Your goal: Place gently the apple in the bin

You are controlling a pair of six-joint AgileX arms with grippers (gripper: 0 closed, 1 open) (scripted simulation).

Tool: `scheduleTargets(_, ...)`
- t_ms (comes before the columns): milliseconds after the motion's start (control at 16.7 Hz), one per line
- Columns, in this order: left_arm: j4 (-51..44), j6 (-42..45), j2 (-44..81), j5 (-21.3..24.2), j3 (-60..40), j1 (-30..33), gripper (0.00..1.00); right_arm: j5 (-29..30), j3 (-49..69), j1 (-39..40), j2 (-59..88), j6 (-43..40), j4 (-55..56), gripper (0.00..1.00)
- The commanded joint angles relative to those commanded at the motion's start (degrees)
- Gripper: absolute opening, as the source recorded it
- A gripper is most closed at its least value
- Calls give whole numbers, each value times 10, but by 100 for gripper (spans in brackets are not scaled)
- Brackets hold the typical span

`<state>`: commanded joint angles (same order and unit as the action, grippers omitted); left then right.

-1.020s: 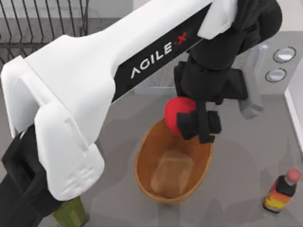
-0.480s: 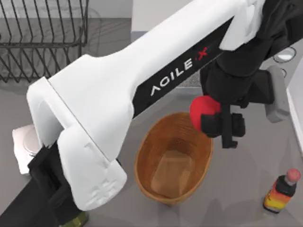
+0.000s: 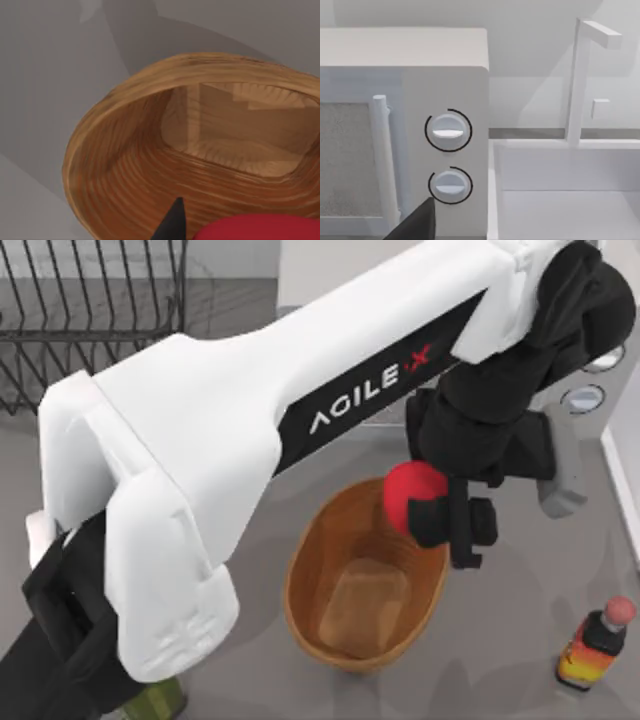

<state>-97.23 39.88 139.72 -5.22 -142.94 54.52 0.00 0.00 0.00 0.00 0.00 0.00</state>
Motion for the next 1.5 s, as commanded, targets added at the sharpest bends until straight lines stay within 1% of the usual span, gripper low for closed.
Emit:
scheduleTargets(540, 80, 5, -54, 0, 156, -7, 0, 0, 0, 0, 0, 0, 0, 100)
scheduleTargets(840, 130, 12, -87, -3, 259, -6, 0, 0, 0, 0, 0, 0, 0, 100)
scheduleTargets(1200, 140, 14, -93, -5, 273, -5, 0, 0, 0, 0, 0, 0, 0, 100)
scheduleTargets(1500, 140, 14, -93, -5, 273, -5, 38, 0, 0, 0, 0, 0, 0, 100)
